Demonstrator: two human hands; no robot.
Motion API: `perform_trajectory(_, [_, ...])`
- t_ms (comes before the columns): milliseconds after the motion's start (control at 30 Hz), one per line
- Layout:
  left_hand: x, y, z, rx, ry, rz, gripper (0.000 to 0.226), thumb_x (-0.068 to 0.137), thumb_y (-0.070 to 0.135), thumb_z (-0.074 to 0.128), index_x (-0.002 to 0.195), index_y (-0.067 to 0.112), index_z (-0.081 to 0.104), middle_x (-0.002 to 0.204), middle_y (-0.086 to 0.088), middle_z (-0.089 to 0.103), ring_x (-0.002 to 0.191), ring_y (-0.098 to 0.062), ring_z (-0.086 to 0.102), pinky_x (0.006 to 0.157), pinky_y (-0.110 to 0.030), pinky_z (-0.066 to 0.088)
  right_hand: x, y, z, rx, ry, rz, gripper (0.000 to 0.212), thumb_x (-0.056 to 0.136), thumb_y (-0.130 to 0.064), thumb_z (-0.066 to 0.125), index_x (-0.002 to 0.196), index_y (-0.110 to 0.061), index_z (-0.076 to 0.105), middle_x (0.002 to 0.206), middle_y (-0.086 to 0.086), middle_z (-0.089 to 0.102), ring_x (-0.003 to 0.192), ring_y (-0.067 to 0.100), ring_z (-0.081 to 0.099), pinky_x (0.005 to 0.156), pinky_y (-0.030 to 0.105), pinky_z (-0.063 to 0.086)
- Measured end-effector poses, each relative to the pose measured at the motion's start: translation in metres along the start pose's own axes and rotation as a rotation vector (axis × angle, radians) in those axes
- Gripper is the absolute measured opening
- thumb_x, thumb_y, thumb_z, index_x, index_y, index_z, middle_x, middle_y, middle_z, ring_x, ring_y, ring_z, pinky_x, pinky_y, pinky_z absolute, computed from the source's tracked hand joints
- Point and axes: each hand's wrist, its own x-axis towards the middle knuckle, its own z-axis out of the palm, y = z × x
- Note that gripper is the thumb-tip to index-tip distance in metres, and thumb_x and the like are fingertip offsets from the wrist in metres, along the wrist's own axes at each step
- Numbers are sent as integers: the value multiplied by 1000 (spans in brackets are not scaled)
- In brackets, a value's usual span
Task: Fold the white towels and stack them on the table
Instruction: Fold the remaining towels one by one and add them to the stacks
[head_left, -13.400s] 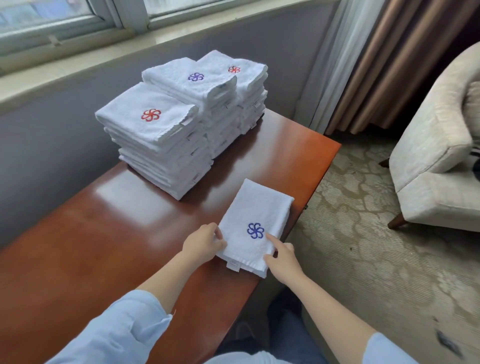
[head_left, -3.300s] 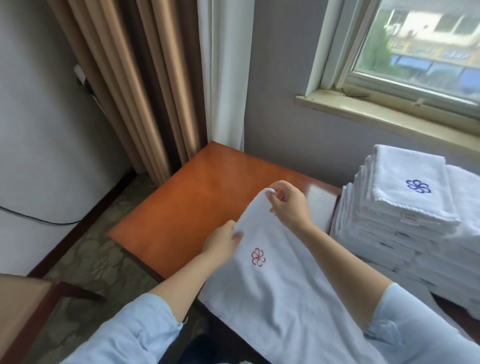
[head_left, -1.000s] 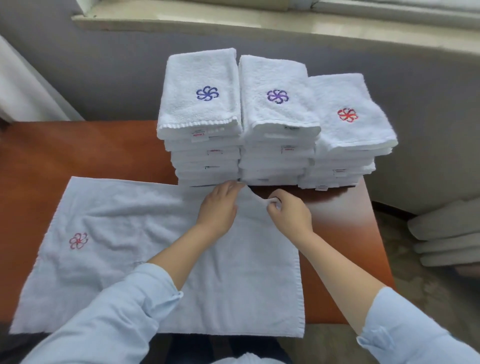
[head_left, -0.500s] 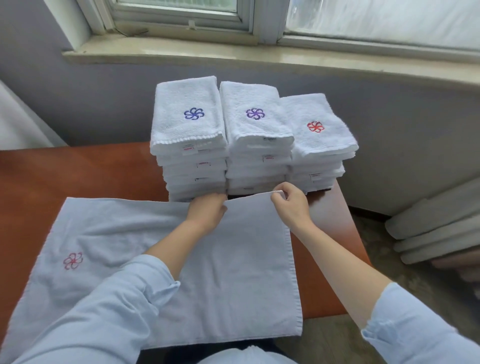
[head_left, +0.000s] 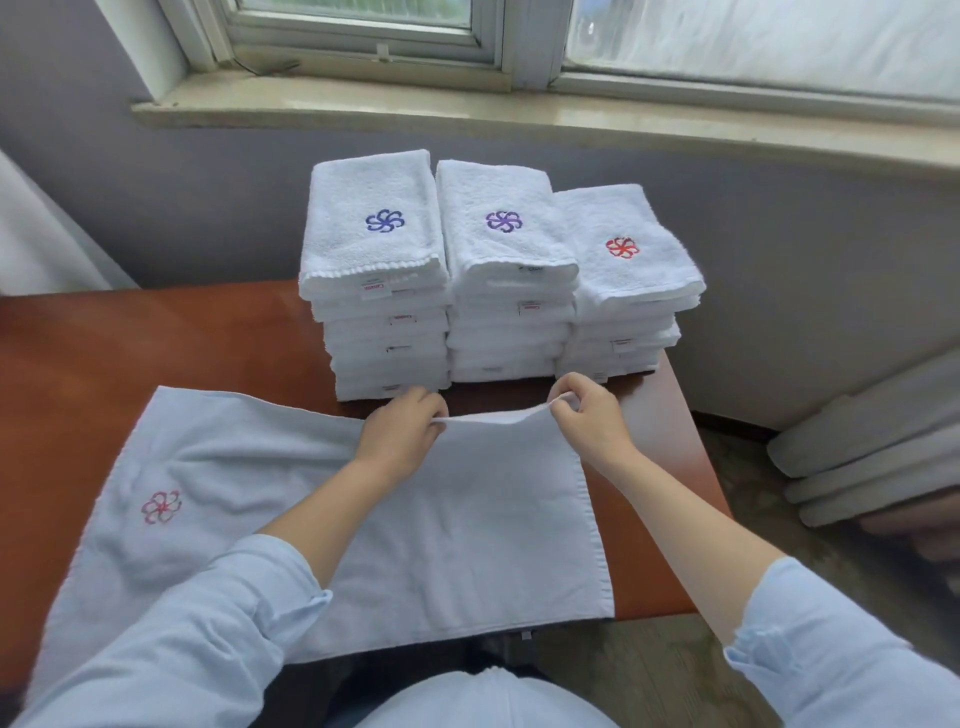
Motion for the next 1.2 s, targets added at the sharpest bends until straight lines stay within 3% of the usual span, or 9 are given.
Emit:
perform_trajectory(133, [-19, 2, 21, 35, -52, 47, 13, 96, 28, 59, 109, 24, 61, 105, 4, 54, 101, -17, 56, 72, -30, 38, -20, 20, -1, -165, -123, -77, 22, 83, -6, 45, 74, -25, 55, 76, -5, 60, 69, 21, 55, 61, 38, 46])
perform_trajectory(400, [-43, 5, 53, 50, -185, 69, 17, 93, 25, 60, 110, 27, 61, 104, 7, 56, 101, -15, 55, 72, -25, 36, -43, 52, 2, -436, -298, -115, 19, 83, -1, 46, 84, -16, 59, 93, 0, 58, 89, 22, 55, 76, 39, 51])
perform_trajectory(533, [-48, 8, 67, 75, -298, 65, 26, 94, 24, 55, 119, 31, 60, 112, 7, 58, 109, -14, 55, 81, -26, 41, -50, 63, 8, -558, -476, -44, 25, 92, -18, 52, 113, -17, 65, 122, 1, 53, 117, 22, 47, 94, 37, 46])
perform_trajectory(600, [-48, 9, 72, 63, -327, 70, 31, 94, 21, 53, 123, 31, 60, 115, 6, 57, 112, -15, 54, 84, -27, 42, -56, 63, 13, -618, -472, -89, 35, 91, -30, 56, 123, -19, 64, 131, 0, 48, 124, 23, 42, 99, 35, 42])
perform_trajectory(667, [-47, 9, 75, 53, -336, 88, 33, 94, 19, 53, 124, 31, 61, 115, 6, 57, 111, -15, 54, 83, -27, 42, -63, 60, 22, -651, -398, -208, 40, 90, -31, 55, 127, -19, 63, 133, 0, 49, 124, 23, 44, 95, 33, 41])
perform_trajectory(733, [-46, 9, 77, 44, -342, 110, 35, 95, 17, 52, 125, 31, 62, 114, 6, 57, 109, -16, 55, 82, -28, 43, -69, 56, 32, -642, -434, -270, 39, 91, -27, 52, 127, -20, 63, 130, -2, 52, 120, 21, 47, 86, 32, 44])
perform_trajectory(800, [-46, 9, 77, 33, -347, 141, 37, 96, 13, 49, 126, 30, 63, 111, 5, 57, 105, -17, 55, 79, -30, 44, -73, 56, 40, -647, -513, -261, 38, 91, -24, 52, 128, -21, 61, 127, -1, 49, 120, 22, 44, 80, 31, 42])
perform_trajectory(933, [-47, 10, 79, 36, -363, 215, 44, 98, 9, 45, 135, 28, 58, 114, 2, 55, 104, -19, 53, 79, -34, 47, -72, 61, 38, -679, -468, -250, 40, 90, -20, 51, 129, -20, 57, 127, -2, 47, 121, 21, 43, 78, 31, 41])
perform_trajectory(1200, [-39, 40, 81, -28, -480, 314, 57, 91, 6, 47, 145, 26, 48, 138, 4, 49, 124, -18, 47, 95, -31, 44, -65, 75, 14, -703, -387, -71, 32, 93, -20, 49, 122, -22, 61, 125, -6, 48, 121, 16, 45, 78, 29, 40])
